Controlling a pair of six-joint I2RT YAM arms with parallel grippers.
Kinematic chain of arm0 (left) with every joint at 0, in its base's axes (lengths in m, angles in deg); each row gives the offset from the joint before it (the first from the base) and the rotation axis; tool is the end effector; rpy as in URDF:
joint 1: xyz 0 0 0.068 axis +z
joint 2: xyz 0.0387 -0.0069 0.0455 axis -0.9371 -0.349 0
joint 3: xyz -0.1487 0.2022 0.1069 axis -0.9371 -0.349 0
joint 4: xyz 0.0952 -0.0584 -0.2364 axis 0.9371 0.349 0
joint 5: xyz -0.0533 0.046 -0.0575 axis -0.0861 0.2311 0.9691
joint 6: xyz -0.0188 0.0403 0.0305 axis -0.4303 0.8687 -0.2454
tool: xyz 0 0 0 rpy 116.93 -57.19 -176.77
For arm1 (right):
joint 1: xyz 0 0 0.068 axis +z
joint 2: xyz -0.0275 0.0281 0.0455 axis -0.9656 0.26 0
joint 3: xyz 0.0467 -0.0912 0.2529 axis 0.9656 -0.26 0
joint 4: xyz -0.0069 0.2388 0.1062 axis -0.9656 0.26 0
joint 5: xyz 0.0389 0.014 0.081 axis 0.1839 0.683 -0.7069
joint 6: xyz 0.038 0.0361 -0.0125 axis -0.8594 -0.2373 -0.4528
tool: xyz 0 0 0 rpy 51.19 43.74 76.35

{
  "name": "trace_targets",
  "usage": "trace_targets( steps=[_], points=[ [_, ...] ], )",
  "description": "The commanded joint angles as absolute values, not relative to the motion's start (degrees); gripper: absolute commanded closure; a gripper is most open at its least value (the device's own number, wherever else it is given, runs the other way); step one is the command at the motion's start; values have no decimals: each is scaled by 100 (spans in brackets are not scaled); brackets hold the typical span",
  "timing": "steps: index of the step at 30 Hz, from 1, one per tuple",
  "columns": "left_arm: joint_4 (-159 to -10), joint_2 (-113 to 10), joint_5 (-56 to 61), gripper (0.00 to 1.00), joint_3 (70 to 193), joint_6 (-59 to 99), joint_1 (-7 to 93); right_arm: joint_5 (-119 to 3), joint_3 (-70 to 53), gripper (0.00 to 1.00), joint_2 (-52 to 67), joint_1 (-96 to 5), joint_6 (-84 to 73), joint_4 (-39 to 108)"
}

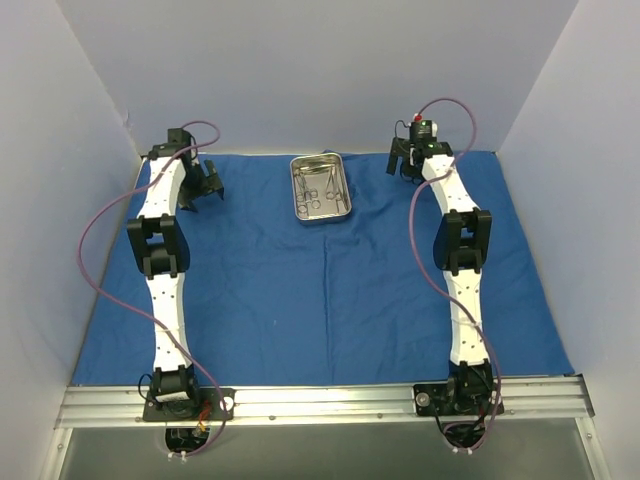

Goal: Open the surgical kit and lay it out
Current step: Smooth out the surgical kit at the center of the board.

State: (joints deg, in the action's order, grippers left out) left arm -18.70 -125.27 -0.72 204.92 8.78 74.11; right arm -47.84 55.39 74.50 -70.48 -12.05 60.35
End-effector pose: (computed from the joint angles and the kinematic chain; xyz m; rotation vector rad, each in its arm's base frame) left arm 0.5357 0.0394 0.1919 -0.6228 2.6868 -0.2059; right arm 0.5831 0.0438 0.2178 0.1980 2.1655 0.1360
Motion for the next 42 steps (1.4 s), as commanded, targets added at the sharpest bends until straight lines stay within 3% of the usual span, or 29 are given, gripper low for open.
trace_targets(
  steps=[1,12,15,17,18,22,26,30,33,37,42],
  points=[
    [-1620,-12578,-1126,6,20746,1244,7204,-4290,5542,0,7506,-7097,-1035,6456],
    [-890,-13423,-1787,6,20860,1895,7546,-3930,5454,1,8464,-7754,-982,6860],
    [-855,-13396,-1445,6,20834,1896,7853,-3833,5550,1,8675,-7984,-1008,7141],
    [-811,-13361,-1401,6,20791,1948,8099,-4060,5603,16,8711,-8213,-1061,7247],
    [-811,-13361,-1348,6,20790,1966,8187,-4087,5629,17,8702,-8248,-1105,7256],
    [-899,-13361,-952,2,20729,2062,8495,-3780,5858,10,8650,-8257,-1176,7502],
    [-829,-13256,-1224,5,20869,2046,8443,-3928,5867,6,8422,-8275,-1105,7485],
    [-1301,-12458,-1391,6,20536,1642,8286,-4096,5841,3,7554,-8065,-1254,7423],
    [-1601,-11605,-1558,6,20018,1404,7978,-4096,5263,0,6677,-7871,-1534,7450],
    [-1899,-10806,-1261,6,19210,991,7678,-4571,3385,0,5645,-7617,-1835,7344],
    [-2374,-10750,-498,6,18663,762,7458,-4649,1677,0,4538,-6984,-1721,6809]
  ],
)
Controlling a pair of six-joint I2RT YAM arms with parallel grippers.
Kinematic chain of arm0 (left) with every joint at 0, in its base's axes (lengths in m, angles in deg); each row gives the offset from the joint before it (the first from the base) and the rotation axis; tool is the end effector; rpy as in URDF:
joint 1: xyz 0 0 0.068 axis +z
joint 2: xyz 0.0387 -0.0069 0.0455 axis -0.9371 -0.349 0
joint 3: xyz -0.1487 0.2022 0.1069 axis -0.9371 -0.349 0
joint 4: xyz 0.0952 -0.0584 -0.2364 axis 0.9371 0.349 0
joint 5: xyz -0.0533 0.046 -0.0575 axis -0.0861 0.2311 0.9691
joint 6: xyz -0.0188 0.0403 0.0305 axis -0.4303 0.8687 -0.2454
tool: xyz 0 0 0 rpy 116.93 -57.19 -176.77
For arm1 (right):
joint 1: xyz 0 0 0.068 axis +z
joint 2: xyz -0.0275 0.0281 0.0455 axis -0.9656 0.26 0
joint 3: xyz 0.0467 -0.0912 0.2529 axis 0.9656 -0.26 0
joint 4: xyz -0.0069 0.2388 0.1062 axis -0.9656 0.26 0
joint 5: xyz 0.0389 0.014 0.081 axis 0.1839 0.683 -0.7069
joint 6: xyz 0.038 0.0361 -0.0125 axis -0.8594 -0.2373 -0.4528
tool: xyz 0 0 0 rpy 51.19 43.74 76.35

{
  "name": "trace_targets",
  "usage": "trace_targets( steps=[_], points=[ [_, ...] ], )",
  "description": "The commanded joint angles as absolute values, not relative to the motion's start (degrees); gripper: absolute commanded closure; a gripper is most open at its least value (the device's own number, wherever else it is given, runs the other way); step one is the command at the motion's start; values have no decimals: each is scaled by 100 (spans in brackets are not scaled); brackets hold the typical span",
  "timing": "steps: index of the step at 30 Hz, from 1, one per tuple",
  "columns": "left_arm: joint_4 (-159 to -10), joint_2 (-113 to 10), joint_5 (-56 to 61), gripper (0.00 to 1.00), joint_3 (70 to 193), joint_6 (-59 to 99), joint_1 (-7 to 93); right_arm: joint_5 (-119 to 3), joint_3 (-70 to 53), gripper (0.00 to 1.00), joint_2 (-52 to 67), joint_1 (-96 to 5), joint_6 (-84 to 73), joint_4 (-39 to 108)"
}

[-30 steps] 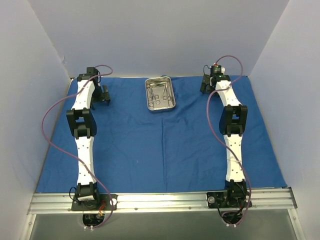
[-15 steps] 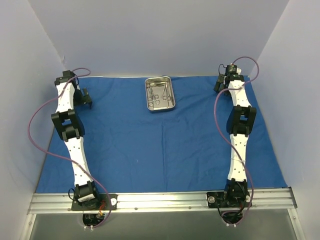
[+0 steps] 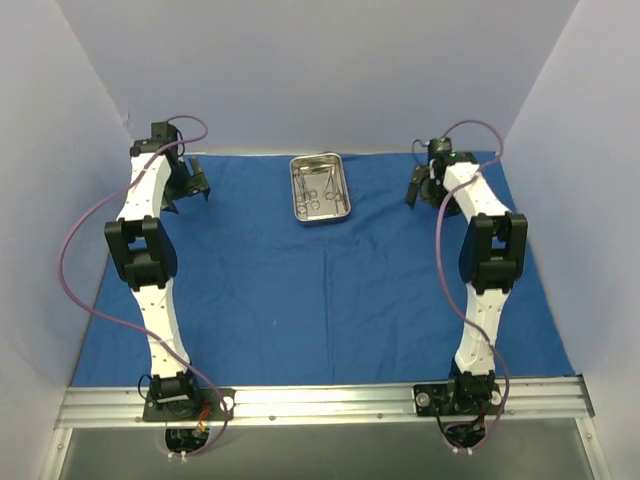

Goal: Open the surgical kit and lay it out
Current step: Smooth out the surgical kit at the center of the board.

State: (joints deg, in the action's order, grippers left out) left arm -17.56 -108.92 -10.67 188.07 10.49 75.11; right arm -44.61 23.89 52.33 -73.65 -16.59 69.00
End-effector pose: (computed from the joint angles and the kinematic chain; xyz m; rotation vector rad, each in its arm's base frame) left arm 0.4847 0.0501 0.2469 -0.6532 2.6888 0.0497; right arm 0.4922 0.0074 0.2259 0.4054 2.4464 0.0234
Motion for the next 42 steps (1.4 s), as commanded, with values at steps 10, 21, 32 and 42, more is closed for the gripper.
trace_targets(
  steps=[10,21,32,42],
  points=[
    [-2261,-12270,973,6,19445,524,7265,-4738,919,1,4835,-6895,-1501,6965],
    [-1602,-12763,902,6,19507,559,7590,-3912,-346,0,4607,-7009,-1694,7519],
    [-1610,-11754,157,6,19358,858,7854,-3840,1531,0,4264,-6511,-1194,8038],
    [-2296,-10522,392,6,18101,727,7757,-4720,1007,0,4070,-4734,-1852,7486]
  ],
)
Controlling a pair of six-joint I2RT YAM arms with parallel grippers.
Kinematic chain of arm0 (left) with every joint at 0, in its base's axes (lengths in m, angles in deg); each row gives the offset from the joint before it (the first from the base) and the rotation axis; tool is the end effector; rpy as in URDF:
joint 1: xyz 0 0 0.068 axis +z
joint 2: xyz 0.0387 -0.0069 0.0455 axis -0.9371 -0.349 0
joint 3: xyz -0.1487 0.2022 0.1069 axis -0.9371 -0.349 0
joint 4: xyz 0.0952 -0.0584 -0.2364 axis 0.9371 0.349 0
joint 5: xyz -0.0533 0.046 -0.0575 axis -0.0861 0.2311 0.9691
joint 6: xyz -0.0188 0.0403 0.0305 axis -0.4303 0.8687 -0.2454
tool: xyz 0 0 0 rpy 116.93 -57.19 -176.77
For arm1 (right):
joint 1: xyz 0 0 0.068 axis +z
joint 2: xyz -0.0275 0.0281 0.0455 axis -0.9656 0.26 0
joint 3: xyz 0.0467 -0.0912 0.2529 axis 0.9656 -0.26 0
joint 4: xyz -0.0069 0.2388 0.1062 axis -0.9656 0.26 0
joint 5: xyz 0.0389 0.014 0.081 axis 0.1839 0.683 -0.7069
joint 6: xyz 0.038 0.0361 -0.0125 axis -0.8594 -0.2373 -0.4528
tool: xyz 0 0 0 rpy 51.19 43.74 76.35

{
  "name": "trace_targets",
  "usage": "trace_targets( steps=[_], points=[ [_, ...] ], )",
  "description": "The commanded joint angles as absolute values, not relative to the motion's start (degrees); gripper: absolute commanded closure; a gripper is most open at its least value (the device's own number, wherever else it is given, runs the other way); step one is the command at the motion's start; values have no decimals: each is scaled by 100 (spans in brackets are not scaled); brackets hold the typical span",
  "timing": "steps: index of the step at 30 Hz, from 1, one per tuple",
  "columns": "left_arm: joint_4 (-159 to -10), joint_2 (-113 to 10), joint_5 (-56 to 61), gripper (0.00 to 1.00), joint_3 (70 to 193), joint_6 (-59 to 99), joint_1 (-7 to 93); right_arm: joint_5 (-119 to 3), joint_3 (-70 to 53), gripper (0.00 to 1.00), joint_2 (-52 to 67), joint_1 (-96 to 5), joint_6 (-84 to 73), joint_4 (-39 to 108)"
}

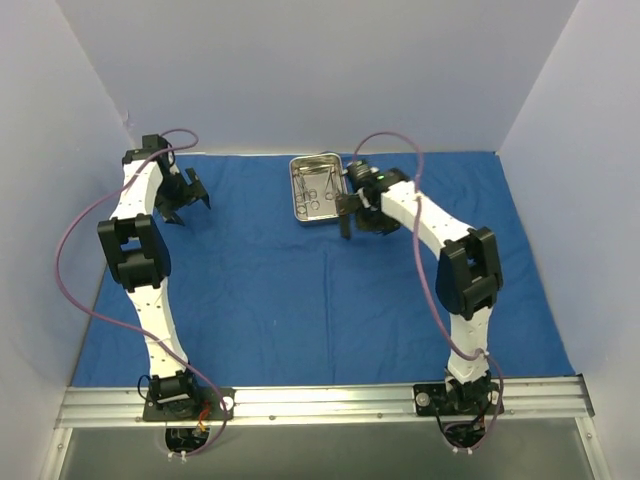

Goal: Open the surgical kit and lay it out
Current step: Smooth out the surgical kit at the center of the board.

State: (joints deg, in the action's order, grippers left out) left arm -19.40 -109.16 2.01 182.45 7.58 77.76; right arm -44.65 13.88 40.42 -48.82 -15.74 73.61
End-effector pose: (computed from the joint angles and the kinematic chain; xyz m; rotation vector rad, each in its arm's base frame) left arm 0.4795 0.0642 0.2182 -0.7584 2.7538 -0.2495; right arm 0.3975 0.1909 0.2583 -0.1553 2.5313 0.1806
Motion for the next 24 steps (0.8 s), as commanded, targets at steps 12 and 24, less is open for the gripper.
trace_targets(
  steps=[12,24],
  points=[
    [-2173,-10584,490,6,18101,779,7528,-4940,-951,0,3877,-4294,-2081,6975],
    [-2094,-10549,375,6,18066,876,7528,-5046,-621,0,3728,-4037,-2046,7343]
  ],
)
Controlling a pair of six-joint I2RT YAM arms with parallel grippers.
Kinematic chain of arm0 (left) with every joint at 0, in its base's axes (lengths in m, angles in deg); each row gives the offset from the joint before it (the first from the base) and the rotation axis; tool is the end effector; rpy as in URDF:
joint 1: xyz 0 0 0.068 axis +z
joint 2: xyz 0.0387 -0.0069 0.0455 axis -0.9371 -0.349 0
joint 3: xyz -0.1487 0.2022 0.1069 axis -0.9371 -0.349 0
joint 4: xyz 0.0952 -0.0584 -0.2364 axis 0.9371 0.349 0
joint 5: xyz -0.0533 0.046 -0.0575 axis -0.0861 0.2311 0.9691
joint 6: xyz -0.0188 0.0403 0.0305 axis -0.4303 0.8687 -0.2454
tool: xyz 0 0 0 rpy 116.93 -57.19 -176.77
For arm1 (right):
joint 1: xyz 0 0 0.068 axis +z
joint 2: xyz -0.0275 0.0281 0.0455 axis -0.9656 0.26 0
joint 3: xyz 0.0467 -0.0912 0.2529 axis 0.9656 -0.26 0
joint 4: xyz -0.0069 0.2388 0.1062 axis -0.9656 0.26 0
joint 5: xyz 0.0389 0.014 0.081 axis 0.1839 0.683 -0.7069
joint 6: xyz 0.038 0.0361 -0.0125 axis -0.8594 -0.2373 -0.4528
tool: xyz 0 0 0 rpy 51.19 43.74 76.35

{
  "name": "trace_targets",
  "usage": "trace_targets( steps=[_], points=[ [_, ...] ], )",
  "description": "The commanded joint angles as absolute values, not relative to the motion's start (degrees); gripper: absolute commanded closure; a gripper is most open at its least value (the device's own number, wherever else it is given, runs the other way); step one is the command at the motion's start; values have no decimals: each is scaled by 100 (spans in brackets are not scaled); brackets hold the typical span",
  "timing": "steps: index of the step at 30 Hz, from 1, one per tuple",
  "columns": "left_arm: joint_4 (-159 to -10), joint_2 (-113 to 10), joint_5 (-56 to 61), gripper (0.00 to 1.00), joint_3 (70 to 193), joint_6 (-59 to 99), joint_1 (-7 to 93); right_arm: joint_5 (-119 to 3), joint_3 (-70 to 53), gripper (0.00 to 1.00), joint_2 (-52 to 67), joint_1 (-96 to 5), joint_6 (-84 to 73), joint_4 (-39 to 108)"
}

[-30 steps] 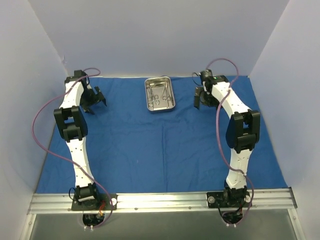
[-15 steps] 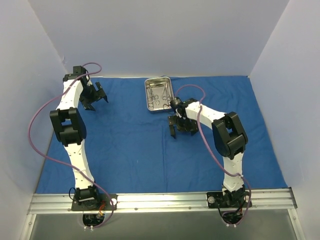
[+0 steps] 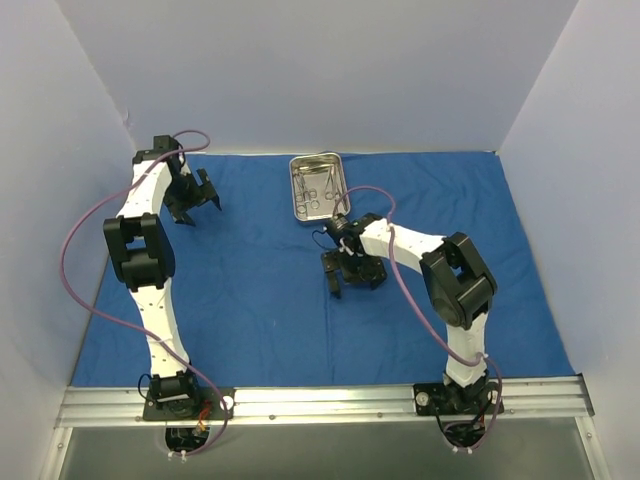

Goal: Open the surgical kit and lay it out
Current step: Smooth out the surgical kit at the center of the board.

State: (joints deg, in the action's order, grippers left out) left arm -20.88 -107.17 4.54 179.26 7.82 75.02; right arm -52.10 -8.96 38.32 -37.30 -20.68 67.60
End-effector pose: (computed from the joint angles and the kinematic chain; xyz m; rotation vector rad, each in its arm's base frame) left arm 0.4761 0.0390 0.2194 -0.6766 2.7742 -0.3217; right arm 0.3068 0.2379 0.1601 -0.3873 2.8125 0.2925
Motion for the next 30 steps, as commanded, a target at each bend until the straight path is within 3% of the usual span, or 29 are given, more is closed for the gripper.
trace_targets(
  steps=[1,7,12,16,30],
  points=[
    [-2094,-10514,358,6,18022,876,7511,-4811,-411,0,3736,-4169,-2002,7413],
    [-2375,-10039,507,6,17223,832,7134,-4747,1364,0,4418,-5294,-1835,7299],
    [-2999,-9442,525,4,16212,639,6589,-4703,2893,1,5475,-5506,-1545,7379],
    [-2973,-9607,481,0,15991,612,6377,-4703,3265,1,6161,-5550,-1492,7432],
    [-2182,-10416,-73,0,15587,515,6842,-4413,410,0,5196,-5954,-1387,6790]
  ],
)
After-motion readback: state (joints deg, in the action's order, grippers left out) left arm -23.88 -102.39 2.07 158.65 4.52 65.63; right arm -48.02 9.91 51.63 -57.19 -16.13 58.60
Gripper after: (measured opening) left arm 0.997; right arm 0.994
